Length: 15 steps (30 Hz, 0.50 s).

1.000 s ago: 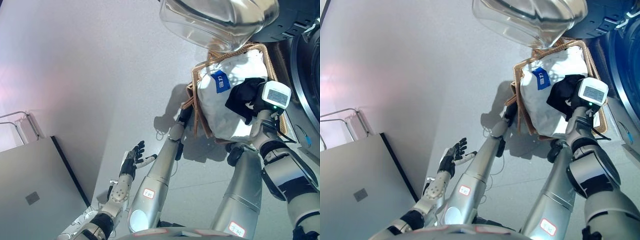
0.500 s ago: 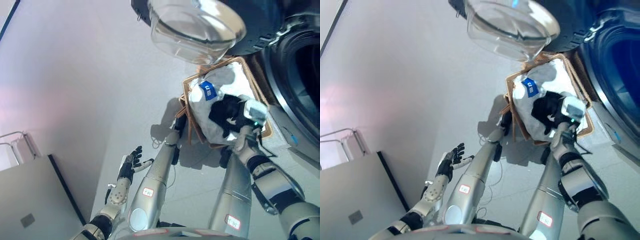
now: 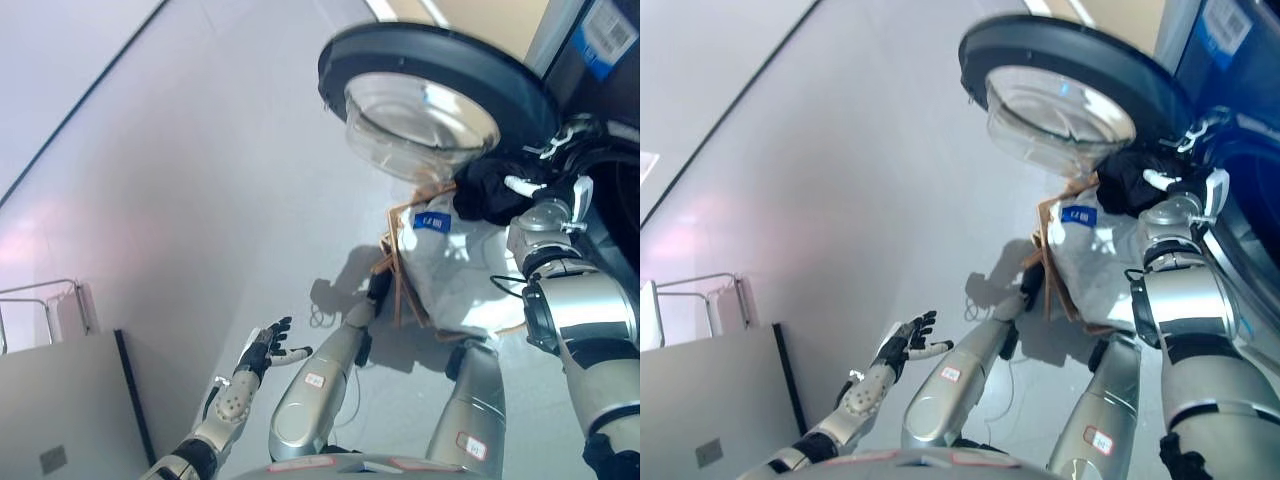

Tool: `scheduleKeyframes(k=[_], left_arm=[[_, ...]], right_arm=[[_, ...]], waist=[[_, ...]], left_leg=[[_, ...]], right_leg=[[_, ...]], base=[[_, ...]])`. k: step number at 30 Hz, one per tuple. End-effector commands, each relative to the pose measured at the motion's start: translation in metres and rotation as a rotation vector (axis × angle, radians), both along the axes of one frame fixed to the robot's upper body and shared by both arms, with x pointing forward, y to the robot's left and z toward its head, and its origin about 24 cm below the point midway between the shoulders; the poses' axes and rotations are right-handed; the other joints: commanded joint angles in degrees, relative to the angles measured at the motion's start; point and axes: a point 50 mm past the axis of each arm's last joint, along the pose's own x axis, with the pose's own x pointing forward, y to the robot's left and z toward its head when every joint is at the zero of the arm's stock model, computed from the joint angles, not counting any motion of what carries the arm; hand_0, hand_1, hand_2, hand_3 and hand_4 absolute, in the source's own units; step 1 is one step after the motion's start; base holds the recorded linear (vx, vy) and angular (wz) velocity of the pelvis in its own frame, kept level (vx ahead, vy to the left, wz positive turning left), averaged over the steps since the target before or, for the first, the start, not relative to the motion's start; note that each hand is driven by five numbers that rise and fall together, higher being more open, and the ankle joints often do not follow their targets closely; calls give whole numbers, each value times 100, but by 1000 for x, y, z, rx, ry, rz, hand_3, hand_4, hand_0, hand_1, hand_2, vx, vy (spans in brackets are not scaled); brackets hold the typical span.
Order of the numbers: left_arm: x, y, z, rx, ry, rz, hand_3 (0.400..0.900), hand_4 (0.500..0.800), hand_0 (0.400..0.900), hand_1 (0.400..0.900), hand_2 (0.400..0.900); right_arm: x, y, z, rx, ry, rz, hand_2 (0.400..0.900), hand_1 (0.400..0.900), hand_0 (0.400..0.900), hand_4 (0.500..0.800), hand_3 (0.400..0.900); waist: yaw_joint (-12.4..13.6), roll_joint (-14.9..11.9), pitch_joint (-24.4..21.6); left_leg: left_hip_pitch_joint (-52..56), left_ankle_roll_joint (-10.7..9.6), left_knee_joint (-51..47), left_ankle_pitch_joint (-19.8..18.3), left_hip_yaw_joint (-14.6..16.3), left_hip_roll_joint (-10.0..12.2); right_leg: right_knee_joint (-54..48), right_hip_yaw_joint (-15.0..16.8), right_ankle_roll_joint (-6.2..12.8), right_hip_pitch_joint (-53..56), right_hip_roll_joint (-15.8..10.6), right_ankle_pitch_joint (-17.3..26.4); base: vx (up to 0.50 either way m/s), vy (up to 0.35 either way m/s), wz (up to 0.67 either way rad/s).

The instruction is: Put the clothes in the basket into the washing machine.

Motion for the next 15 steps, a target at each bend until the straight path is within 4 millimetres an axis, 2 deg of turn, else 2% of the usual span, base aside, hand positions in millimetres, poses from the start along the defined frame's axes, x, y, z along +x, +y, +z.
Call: scheduleKeyframes(k=[1,8,11,15], left_arm=[[-27,25,-17,94,111,26,900,800,900,900,900],[-44,32,-26,119,182,40,900,800,900,900,900],[-49,33,-28,127,200,48,900,800,900,900,900],[-59,33,-33,129,233,62,900,800,900,900,900]], right_arm=[[-2,-23,49,-28,-263,-40,400,400,400,500,400],[-10,-23,17,248,-399,-135,400,400,400,500,400],[-13,-24,14,313,-467,-182,400,400,400,500,400],[-16,-27,20,355,-574,-259,400,400,400,500,400]], waist=[[-14,125,-597],[-106,139,-830],[-146,184,-904],[-266,266,-957]], left_leg=[[49,50,-20,-420,205,-312],[440,41,-258,-397,220,-225],[577,30,-327,-404,238,-225],[647,18,-338,-418,286,-218]], right_leg=[[-1038,-143,-59,767,322,370],[-1498,-120,-66,1227,373,504],[-1581,-110,-73,1336,389,522],[-1649,-49,-83,1399,404,551]], base=[[15,8,-20],[5,4,-10],[-9,21,-5],[-17,29,-11]])
